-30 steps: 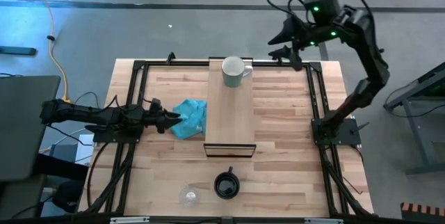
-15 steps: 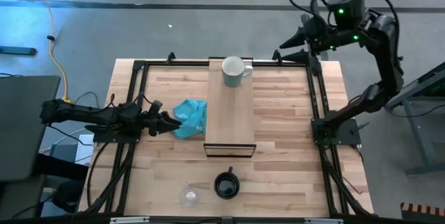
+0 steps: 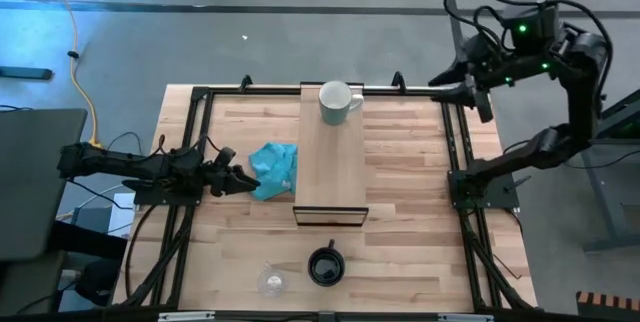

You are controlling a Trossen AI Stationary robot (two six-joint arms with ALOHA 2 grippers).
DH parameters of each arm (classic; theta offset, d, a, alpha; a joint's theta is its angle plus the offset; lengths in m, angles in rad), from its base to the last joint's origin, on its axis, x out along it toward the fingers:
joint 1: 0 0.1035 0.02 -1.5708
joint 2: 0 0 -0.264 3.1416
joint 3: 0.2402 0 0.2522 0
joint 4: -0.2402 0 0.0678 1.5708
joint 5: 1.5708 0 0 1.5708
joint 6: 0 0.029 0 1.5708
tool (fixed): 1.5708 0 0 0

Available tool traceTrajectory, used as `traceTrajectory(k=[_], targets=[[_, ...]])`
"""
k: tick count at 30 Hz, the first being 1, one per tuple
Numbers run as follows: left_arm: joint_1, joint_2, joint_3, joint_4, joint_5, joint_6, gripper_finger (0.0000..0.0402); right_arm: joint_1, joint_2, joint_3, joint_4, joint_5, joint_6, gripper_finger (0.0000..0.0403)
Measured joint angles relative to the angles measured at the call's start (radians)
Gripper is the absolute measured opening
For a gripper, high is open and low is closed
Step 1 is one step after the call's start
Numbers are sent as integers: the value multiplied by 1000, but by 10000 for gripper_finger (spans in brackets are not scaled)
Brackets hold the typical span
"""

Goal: Stack small to large cups/mugs on shelf
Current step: Put the black mug on the shelf

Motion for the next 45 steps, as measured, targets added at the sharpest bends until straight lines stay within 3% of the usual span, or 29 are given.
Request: traceTrajectory(k=[6, 14, 25, 34, 45], targets=[[0, 0, 0, 0, 19, -21, 271, 34, -42, -81, -3, -78, 53, 179], [0, 0, 0, 0, 18, -23, 271, 107, -159, -381, 69, -79, 50, 179], [0, 0, 0, -2, 1, -24, 271, 155, -391, -819, 485, 1, 92, 179], [0, 0, 0, -4, -30, -24, 271, 230, -572, -1164, 968, 56, 173, 179], [0, 0, 0, -4, -49, -23, 271, 329, -609, -1460, 1387, 76, 284, 179]])
